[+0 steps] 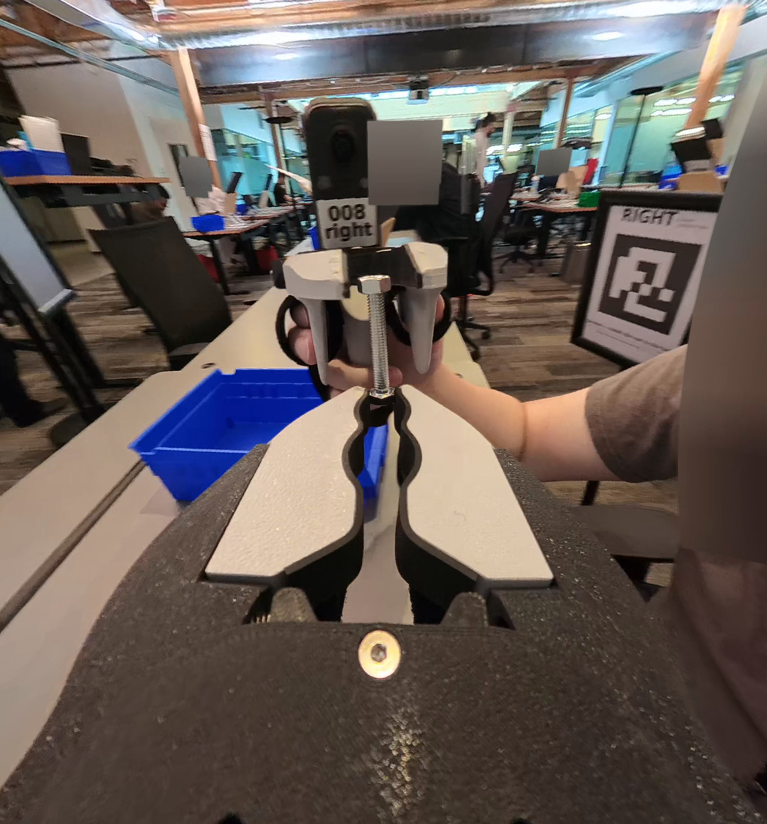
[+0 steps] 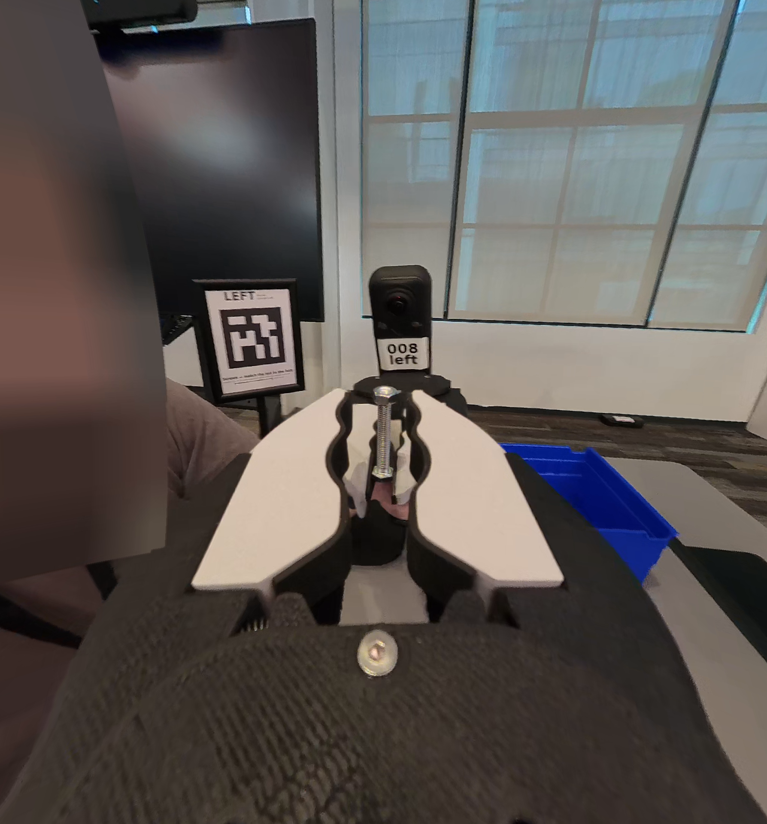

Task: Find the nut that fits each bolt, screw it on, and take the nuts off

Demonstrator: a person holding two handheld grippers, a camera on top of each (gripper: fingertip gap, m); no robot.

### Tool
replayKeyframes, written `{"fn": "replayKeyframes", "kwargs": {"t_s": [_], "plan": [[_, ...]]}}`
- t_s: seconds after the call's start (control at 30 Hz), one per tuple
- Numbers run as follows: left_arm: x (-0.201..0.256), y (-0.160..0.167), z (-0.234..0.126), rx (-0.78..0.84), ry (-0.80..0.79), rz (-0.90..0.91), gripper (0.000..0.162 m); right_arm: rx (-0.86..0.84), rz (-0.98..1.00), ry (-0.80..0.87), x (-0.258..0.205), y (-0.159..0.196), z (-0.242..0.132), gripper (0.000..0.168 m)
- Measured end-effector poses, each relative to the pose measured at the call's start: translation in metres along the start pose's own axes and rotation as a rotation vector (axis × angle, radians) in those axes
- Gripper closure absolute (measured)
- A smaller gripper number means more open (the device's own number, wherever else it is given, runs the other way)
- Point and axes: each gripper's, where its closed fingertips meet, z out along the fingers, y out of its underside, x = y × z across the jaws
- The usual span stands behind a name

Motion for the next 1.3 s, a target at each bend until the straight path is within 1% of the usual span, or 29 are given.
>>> {"fn": "replayKeyframes", "kwargs": {"t_s": [0.2, 0.37, 0.63, 0.9, 1.07, 1.3], "plan": [[-0.009, 0.0, -0.001, 0.008, -0.065, 0.013, 0.152, 0.005, -0.088, 0.127, 0.008, -0.001, 0.004, 0.144], [-0.012, 0.0, -0.002, 0.001, -0.106, 0.048, 0.152, -0.011, -0.208, 0.262, 0.014, -0.005, 0.003, 0.145], [-0.018, -0.001, -0.003, 0.001, -0.151, 0.069, 0.152, -0.001, -0.205, 0.377, 0.023, -0.007, 0.002, 0.145], [-0.02, 0.001, -0.004, -0.007, -0.156, 0.059, 0.152, -0.02, -0.196, 0.414, 0.026, -0.003, 0.004, 0.147], [-0.021, 0.0, -0.004, -0.002, -0.156, 0.056, 0.152, -0.026, -0.19, 0.404, 0.024, -0.002, 0.005, 0.155], [-0.018, -0.001, -0.004, 0.003, -0.142, 0.054, 0.152, -0.033, -0.196, 0.384, 0.021, -0.002, 0.006, 0.157]]}}
